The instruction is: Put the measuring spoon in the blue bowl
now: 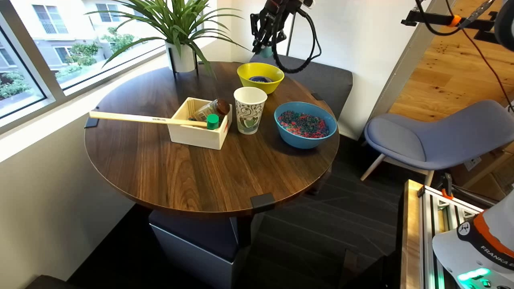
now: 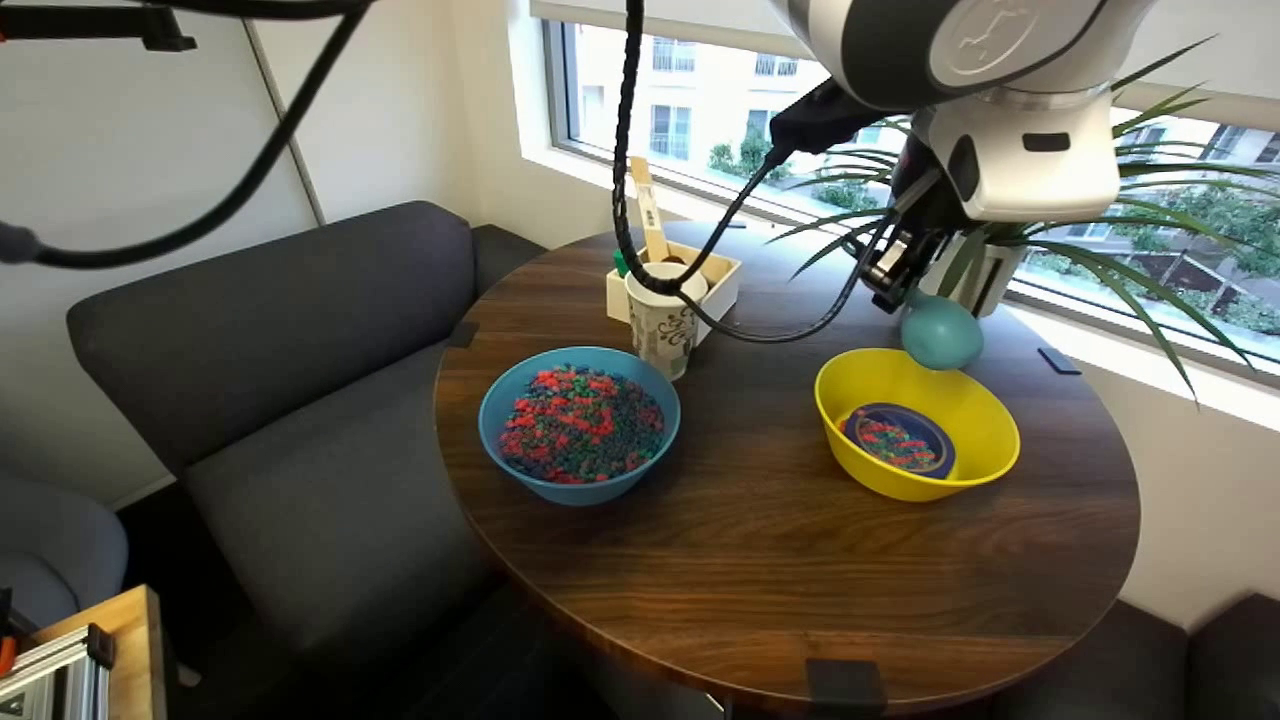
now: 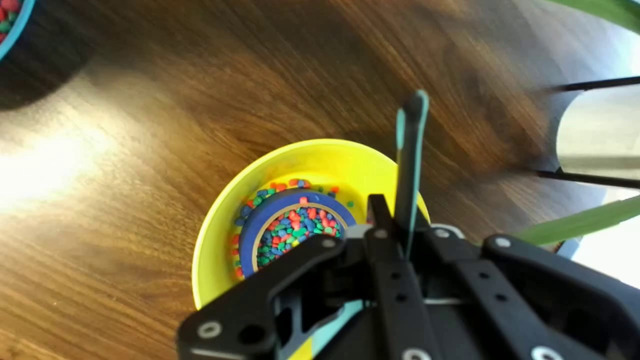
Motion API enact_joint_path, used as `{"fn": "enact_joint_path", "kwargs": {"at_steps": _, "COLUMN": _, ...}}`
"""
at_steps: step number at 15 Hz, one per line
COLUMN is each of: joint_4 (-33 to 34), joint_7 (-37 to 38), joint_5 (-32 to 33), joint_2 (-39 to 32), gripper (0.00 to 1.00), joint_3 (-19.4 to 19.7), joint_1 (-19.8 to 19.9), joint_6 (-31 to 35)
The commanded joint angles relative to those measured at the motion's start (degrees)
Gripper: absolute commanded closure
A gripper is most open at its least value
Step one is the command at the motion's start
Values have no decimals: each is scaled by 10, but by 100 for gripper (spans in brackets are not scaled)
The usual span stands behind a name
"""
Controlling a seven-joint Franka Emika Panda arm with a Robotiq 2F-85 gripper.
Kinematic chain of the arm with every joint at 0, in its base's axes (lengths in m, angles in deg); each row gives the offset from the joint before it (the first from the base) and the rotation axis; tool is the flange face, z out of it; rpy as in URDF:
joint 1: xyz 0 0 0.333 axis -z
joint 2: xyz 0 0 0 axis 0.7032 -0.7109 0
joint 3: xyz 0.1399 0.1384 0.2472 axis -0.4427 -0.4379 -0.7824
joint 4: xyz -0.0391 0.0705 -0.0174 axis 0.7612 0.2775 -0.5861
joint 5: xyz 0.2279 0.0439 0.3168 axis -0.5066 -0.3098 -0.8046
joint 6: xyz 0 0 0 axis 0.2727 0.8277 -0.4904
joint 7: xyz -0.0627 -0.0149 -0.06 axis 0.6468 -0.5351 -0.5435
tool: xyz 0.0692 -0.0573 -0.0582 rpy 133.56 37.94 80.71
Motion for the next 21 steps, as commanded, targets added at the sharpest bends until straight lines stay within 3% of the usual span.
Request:
{"fn": "enact_joint_path", "kwargs": {"at_steps": 1, "joint_4": -139, "joint_7": 37, "joint_5": -50, "joint_2": 93, "gripper": 98, "joint_3": -3, "joint_1": -6, "joint_6": 58}}
{"fn": "enact_joint_path", "kwargs": {"at_steps": 5, "joint_4": -236, "joint_7": 21, "joint_5": -112, "joint_2": 167, "gripper": 98, "joint_3": -18, "joint_1": -3, "joint_6": 83}}
{"fn": "enact_joint_path", "kwargs": {"at_steps": 14, "joint_4": -484, "joint_7": 242, "joint_5": -37, "joint_2": 347, "gripper": 98, "joint_3": -17, "joint_1": -45, "joint_6": 178}}
{"fn": "enact_joint_path", "kwargs": {"at_steps": 15, "joint_4": -398, "joint_7": 198, "joint_5": -54, "joint_2": 284, "gripper": 92, "joint_3": -14, "joint_1": -37, "joint_6": 142}}
{"fn": "enact_joint_path", "kwargs": {"at_steps": 18, "joint_4": -454, "joint_7": 224, "joint_5": -44, "joint_2": 326, "gripper": 92, "joint_3": -17, "joint_1": -41, "joint_6": 158}}
{"fn": "enact_joint_path", "kwargs": {"at_steps": 21, "joint_4": -463, "joint_7": 226, "joint_5": -44, "joint_2": 335, "gripper": 92, "joint_3": -17, "joint_1": -40, "joint_6": 159}}
